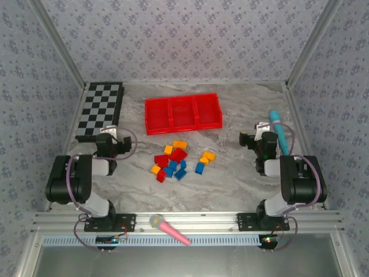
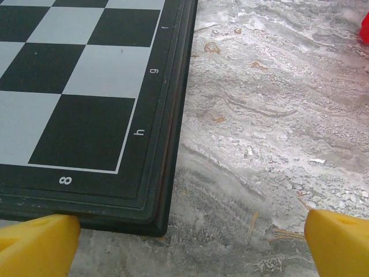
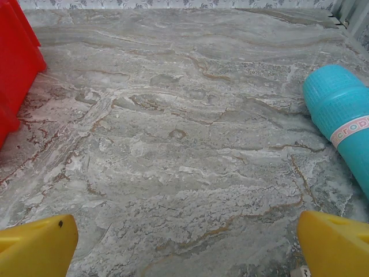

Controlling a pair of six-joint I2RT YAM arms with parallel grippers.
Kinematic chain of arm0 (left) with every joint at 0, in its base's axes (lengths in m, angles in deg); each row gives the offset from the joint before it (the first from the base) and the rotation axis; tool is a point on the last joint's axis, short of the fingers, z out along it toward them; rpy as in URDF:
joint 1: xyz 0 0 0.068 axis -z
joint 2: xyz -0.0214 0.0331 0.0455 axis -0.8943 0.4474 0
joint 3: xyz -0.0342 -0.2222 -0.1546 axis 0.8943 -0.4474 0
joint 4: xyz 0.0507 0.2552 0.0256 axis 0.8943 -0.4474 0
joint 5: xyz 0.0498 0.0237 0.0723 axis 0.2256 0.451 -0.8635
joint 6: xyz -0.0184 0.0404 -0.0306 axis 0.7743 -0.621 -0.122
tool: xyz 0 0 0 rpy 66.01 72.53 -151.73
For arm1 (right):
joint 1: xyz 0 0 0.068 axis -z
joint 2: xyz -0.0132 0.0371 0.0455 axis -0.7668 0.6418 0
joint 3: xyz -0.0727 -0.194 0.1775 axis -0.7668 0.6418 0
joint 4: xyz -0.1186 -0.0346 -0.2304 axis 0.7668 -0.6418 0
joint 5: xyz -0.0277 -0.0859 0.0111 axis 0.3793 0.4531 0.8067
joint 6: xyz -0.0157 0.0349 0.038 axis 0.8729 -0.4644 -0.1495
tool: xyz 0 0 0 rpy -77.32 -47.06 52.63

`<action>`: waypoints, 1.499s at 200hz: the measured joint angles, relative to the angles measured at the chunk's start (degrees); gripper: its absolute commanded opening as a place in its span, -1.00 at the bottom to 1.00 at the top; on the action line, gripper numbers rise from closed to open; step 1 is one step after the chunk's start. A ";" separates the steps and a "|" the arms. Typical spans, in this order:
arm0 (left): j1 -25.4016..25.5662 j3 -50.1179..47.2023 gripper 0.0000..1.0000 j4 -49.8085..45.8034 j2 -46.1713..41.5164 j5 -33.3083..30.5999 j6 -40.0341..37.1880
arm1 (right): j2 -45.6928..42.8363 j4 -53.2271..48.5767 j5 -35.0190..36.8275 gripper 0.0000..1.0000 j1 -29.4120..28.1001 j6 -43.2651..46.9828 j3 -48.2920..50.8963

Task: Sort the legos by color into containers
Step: Move the lego to the center of the table.

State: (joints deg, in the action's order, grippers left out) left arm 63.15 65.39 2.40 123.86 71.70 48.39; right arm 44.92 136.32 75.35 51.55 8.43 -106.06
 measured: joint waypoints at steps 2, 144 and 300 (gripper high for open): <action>0.00 0.00 1.00 0.00 0.00 0.00 0.00 | 0.00 0.00 0.00 0.99 0.00 0.00 0.00; -0.98 0.28 1.00 0.07 0.00 4.09 -0.85 | 0.00 -0.02 -0.52 0.99 1.03 -0.22 -0.35; 4.00 21.33 0.99 -35.85 -27.32 -6.97 14.34 | -27.41 -47.65 -2.23 0.99 9.38 -29.20 -18.99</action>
State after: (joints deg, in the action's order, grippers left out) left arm 67.15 86.73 -33.44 96.54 64.73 62.72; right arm 17.52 88.68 73.12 60.92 -20.77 -125.05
